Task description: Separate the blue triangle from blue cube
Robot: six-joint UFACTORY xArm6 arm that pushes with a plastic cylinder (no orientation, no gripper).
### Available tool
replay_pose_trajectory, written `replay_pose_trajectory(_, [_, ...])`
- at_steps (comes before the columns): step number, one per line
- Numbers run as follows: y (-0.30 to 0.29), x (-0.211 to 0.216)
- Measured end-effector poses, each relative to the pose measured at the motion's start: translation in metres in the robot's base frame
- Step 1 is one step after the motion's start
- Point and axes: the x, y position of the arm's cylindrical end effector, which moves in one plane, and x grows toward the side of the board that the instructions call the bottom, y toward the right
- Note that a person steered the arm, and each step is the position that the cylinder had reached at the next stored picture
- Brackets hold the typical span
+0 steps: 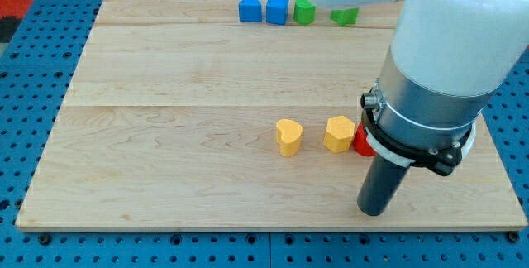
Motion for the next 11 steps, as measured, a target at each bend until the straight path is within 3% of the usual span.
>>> replay_pose_trajectory(3, [0.025, 0.023])
replay_pose_trajectory(4, [0.097, -0.006])
replay_pose_trajectory(6, [0.211, -0.118])
replay_pose_trajectory(10, [0.212, -0.404])
replay_pose_trajectory(11, [0.212, -0.404])
